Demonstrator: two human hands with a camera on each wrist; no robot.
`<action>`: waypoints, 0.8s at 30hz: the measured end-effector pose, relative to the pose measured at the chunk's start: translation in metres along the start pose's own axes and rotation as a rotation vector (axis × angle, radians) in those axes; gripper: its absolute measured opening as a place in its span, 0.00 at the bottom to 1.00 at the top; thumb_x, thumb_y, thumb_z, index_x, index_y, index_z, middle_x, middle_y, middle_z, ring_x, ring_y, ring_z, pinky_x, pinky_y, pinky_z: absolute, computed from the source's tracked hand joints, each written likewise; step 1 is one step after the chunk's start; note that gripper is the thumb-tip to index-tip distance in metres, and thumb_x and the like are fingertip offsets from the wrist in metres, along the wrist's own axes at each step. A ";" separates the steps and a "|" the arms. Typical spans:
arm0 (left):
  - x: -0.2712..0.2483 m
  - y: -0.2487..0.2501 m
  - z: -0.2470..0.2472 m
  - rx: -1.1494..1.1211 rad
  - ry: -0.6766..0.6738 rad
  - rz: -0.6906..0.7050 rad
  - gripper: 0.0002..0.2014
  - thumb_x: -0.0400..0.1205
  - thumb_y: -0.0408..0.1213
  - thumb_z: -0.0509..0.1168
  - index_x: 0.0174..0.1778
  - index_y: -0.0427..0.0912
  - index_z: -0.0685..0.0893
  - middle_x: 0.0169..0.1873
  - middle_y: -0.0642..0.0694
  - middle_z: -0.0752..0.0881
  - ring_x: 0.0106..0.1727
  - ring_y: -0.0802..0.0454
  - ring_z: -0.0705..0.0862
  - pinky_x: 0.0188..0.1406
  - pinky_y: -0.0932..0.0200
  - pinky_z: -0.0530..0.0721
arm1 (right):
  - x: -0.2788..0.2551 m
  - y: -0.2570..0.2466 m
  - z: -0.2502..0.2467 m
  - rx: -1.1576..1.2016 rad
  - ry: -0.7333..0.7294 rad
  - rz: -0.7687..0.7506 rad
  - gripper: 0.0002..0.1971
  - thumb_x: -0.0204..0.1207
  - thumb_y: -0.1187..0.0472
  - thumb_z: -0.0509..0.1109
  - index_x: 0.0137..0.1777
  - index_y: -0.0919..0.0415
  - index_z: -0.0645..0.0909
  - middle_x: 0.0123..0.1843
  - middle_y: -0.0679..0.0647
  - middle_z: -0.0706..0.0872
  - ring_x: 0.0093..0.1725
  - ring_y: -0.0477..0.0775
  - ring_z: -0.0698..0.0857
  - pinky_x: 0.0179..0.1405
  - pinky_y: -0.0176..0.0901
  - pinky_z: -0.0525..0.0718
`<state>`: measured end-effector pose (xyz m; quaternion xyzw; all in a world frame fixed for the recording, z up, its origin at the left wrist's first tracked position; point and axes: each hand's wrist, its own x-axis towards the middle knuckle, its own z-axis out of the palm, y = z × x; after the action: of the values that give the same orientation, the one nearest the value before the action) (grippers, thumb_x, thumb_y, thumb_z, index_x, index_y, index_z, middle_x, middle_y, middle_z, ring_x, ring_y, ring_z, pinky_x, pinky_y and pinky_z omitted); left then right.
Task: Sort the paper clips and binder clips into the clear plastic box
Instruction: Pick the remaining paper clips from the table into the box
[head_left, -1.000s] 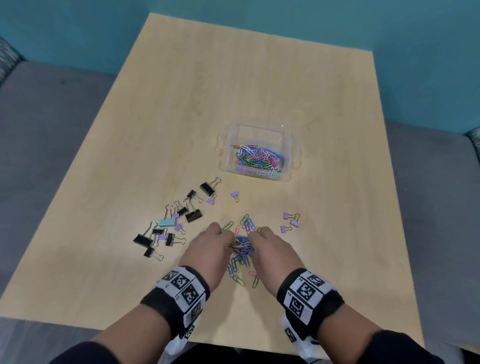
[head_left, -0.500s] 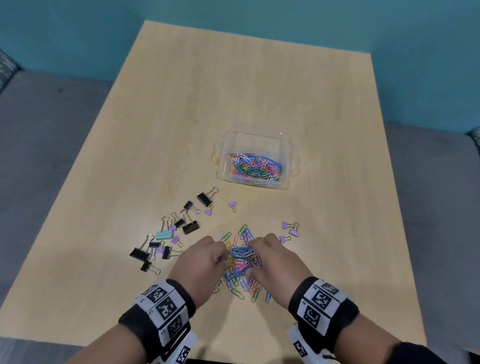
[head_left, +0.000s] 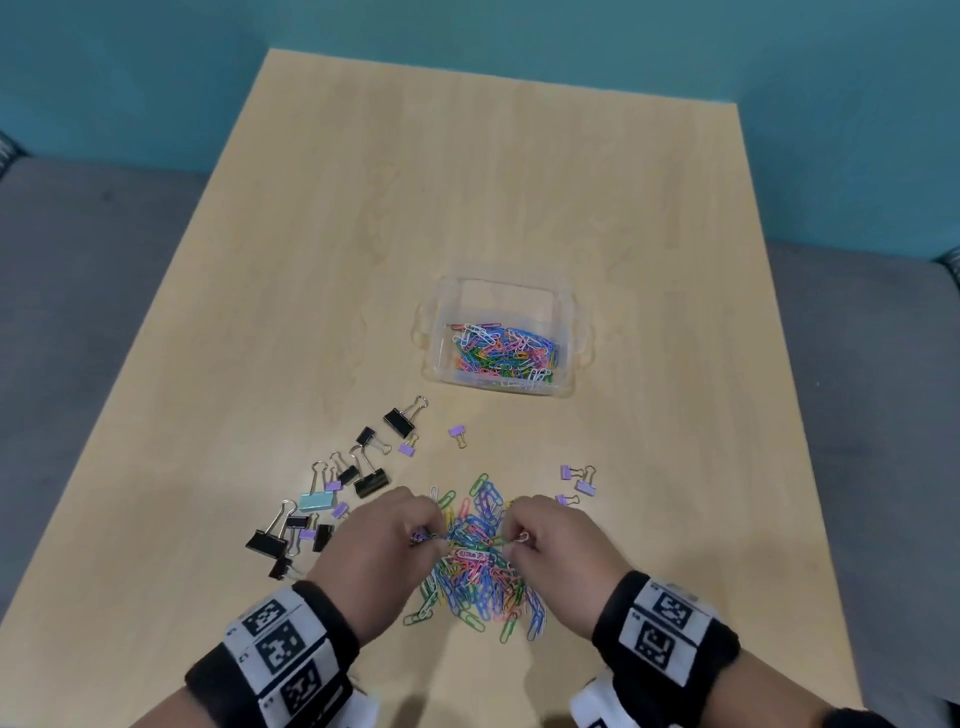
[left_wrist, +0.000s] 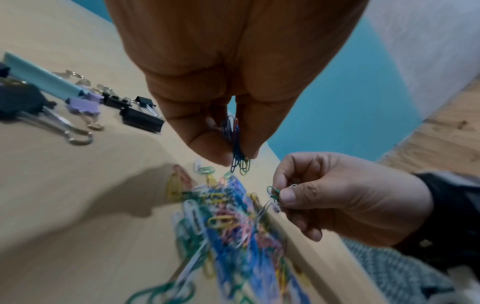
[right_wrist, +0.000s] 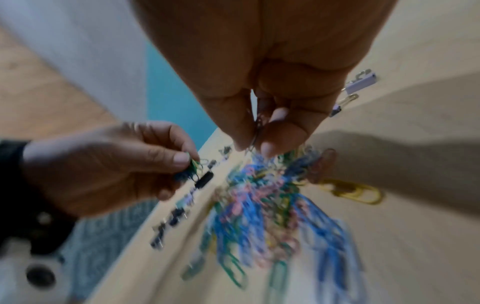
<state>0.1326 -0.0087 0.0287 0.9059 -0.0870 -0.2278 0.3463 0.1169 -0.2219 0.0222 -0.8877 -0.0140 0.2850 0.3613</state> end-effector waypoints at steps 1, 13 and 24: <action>0.000 0.004 -0.006 -0.058 -0.003 -0.023 0.07 0.74 0.40 0.73 0.33 0.53 0.83 0.33 0.55 0.80 0.33 0.60 0.80 0.38 0.57 0.81 | -0.001 -0.003 -0.004 0.124 -0.003 0.040 0.04 0.74 0.61 0.68 0.40 0.53 0.77 0.37 0.49 0.81 0.35 0.50 0.81 0.39 0.49 0.84; 0.135 0.071 -0.069 -0.383 0.263 -0.024 0.04 0.75 0.31 0.71 0.35 0.43 0.85 0.26 0.48 0.82 0.24 0.51 0.82 0.33 0.51 0.87 | 0.093 -0.053 -0.111 0.458 0.398 0.048 0.05 0.74 0.69 0.70 0.39 0.62 0.78 0.29 0.56 0.80 0.23 0.50 0.80 0.24 0.43 0.84; 0.045 0.021 -0.035 0.029 0.158 0.032 0.10 0.81 0.37 0.63 0.55 0.47 0.87 0.50 0.48 0.86 0.49 0.48 0.84 0.55 0.53 0.80 | 0.019 -0.010 -0.052 -0.153 0.188 -0.091 0.13 0.78 0.62 0.63 0.60 0.56 0.82 0.54 0.55 0.85 0.52 0.58 0.83 0.54 0.48 0.78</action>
<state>0.1890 -0.0181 0.0495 0.9244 -0.0774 -0.1489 0.3426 0.1614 -0.2434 0.0488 -0.9340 -0.0421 0.1817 0.3047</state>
